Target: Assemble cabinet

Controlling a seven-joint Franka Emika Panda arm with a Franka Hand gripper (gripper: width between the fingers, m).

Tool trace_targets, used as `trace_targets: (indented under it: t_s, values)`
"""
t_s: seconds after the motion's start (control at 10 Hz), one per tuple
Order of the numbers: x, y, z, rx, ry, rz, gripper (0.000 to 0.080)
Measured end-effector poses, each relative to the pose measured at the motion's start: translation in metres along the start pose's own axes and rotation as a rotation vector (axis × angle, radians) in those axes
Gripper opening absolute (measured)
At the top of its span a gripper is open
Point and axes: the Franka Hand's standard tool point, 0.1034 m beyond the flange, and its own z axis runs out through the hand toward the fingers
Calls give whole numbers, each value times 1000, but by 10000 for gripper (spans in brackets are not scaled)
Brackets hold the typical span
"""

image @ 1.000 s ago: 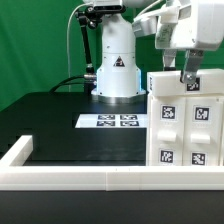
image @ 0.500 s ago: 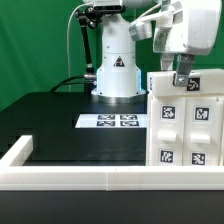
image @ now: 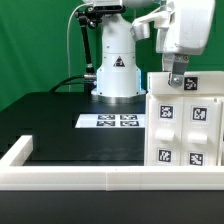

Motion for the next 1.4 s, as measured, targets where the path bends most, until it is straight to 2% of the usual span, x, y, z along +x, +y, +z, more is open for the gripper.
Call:
trace_targets:
  t_s: [0.8,1.4]
  values:
    - [-3,-3,1,9,0,607,566]
    - [7,-12,-1,31,10,1084,566]
